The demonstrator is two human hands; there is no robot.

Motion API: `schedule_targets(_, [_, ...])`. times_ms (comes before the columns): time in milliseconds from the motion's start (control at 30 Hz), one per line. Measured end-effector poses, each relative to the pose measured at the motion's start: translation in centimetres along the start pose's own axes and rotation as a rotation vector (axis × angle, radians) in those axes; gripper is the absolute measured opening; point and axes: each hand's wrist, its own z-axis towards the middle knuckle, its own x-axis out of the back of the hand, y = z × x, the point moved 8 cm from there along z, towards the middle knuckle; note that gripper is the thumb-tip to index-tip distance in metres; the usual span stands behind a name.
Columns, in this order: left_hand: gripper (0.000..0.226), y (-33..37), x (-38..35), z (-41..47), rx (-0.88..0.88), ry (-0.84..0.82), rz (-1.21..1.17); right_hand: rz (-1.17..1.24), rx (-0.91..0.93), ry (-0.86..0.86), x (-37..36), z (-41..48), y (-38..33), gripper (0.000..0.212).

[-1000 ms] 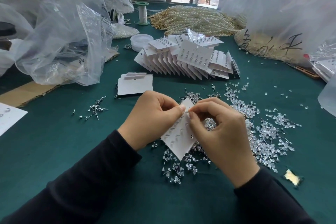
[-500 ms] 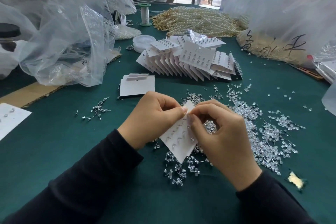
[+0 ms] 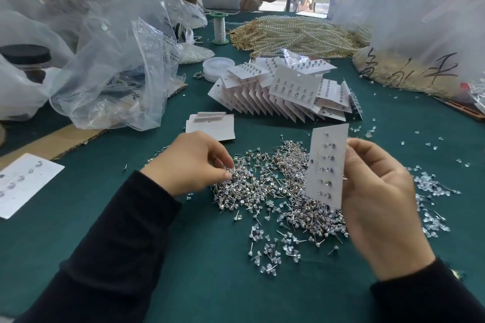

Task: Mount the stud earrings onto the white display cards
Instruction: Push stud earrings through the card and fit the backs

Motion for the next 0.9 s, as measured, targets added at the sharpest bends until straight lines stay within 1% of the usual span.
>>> schedule_targets(100, [0.020,0.4,-1.1,0.1,-0.012,-0.046,0.077,0.075,-0.087,-0.003,0.0,-0.1,0.5,0.007])
schedule_targets(200, [0.019,1.3,-1.9,0.1,-0.072,-0.054,0.083,0.076,-0.141,-0.017,-0.1,-0.2,0.9,0.007])
schedule_targets(333, [0.013,2.7,-2.4,-0.1,-0.158,0.026,0.150,0.071,-0.181,-0.026,-0.3,-0.3,1.3,0.007])
schedule_targets(433, [0.009,2.8,-1.7,-0.1,-0.178,0.075,0.129,0.083,-0.190,-0.018,-0.1,-0.2,1.3,0.007])
schedule_targets(533, [0.011,2.3,-0.2,-0.1,-0.149,0.155,0.001,0.100,-0.204,-0.022,-0.1,-0.2,1.2,0.010])
schedule_targets(667, [0.017,1.7,0.7,0.1,-0.100,0.190,-0.147,0.115,-0.260,-0.028,0.0,-0.1,1.6,0.027])
schedule_targets(733, [0.017,1.7,0.5,0.0,-0.088,0.152,-0.347,0.137,-0.302,-0.033,-0.1,-0.1,2.0,0.036])
schedule_targets(800, [0.013,2.7,0.2,-0.3,-0.128,0.096,-0.618,0.150,-0.337,-0.059,-0.4,-0.2,2.3,0.039])
schedule_targets(867, [0.010,4.0,0.0,-0.9,-0.221,0.067,-0.814,0.155,-0.350,-0.088,-0.9,-0.3,2.5,0.033])
schedule_targets(900, [0.010,4.9,0.0,-1.3,-0.279,0.062,-0.848,0.159,-0.351,-0.101,-1.1,-0.5,2.5,0.030])
